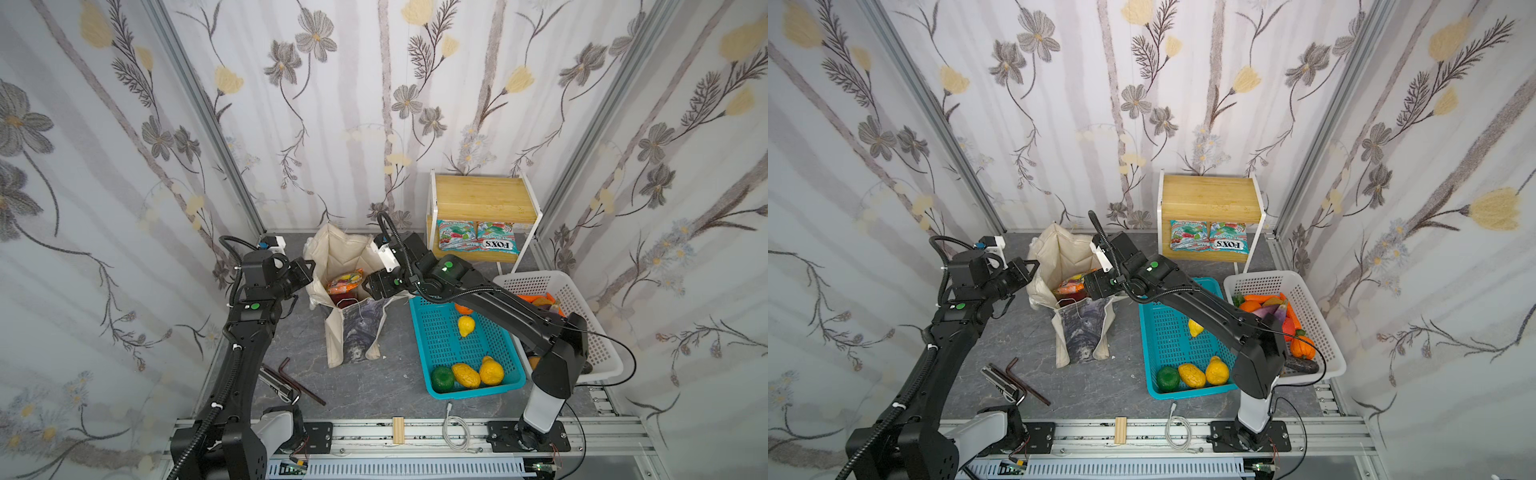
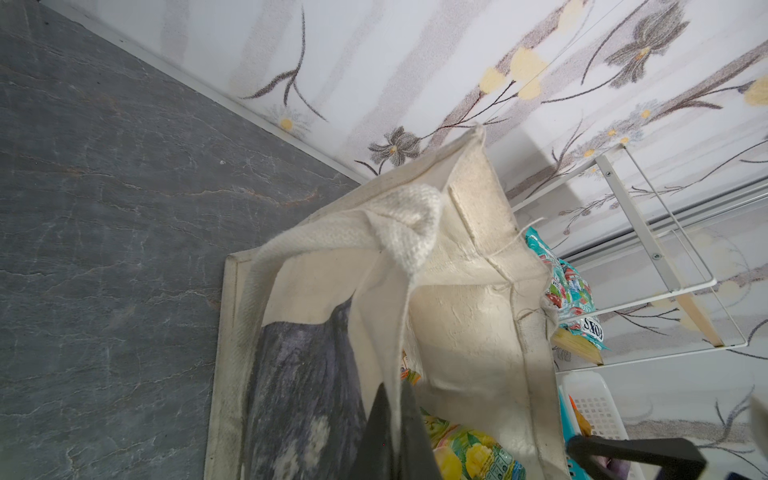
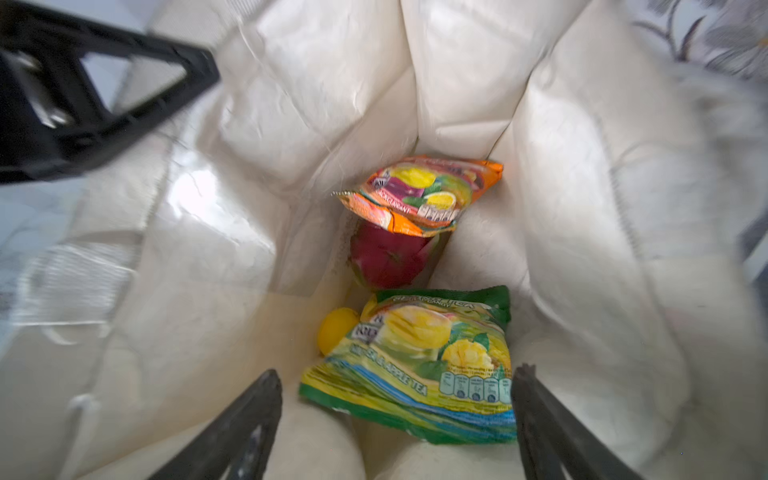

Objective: Place the food into the grocery bag and tie it
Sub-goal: 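Raise the right gripper out of the tote toward the white basket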

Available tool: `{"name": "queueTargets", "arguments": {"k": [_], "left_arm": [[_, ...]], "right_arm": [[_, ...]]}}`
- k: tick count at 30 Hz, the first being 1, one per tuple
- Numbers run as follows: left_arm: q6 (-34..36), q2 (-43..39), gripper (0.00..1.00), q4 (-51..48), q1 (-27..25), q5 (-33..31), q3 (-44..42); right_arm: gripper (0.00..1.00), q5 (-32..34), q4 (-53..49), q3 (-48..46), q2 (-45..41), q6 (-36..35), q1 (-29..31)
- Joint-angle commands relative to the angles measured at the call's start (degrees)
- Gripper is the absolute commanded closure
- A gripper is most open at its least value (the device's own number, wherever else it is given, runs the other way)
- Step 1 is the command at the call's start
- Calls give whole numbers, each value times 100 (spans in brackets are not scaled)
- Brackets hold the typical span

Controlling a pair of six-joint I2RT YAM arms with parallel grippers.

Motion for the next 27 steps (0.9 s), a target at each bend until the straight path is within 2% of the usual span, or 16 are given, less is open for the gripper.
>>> {"name": "queueTargets", "arguments": {"k": [1, 4, 9, 11, 12, 14, 16, 17, 22, 27], "left_arm": [[91, -46, 100, 199, 21, -100, 20], [83, -34, 100, 181, 16, -113, 21], [113, -80, 100, 147, 19, -169, -49], [132, -99, 100, 107, 25, -173, -64], [140, -123, 100, 89, 28, -173, -82], [172, -134, 100, 69, 32, -187, -106], [225, -93, 100, 12, 32, -206, 2], [228, -67, 100, -74, 32, -214, 119], [88, -20, 100, -493, 24, -68, 927], [211, -45, 100, -1002, 40, -203, 1308]], "right_arm": [[11, 946, 42, -249, -399, 117, -207], [3, 714, 68, -486, -377, 195, -596], [6, 127, 608, -1112, -114, 370, -905], [9, 222, 709, -1206, 88, 414, -925], [14, 222, 782, -1242, 176, 408, -935], [42, 84, 1062, -1342, 269, 412, -934], [88, -170, 1271, -1303, 288, 441, -872], [100, -168, 1258, -1204, 255, 437, -782], [100, 106, 794, -251, -171, 388, -443], [100, 66, 599, 53, -509, 331, -467]]}}
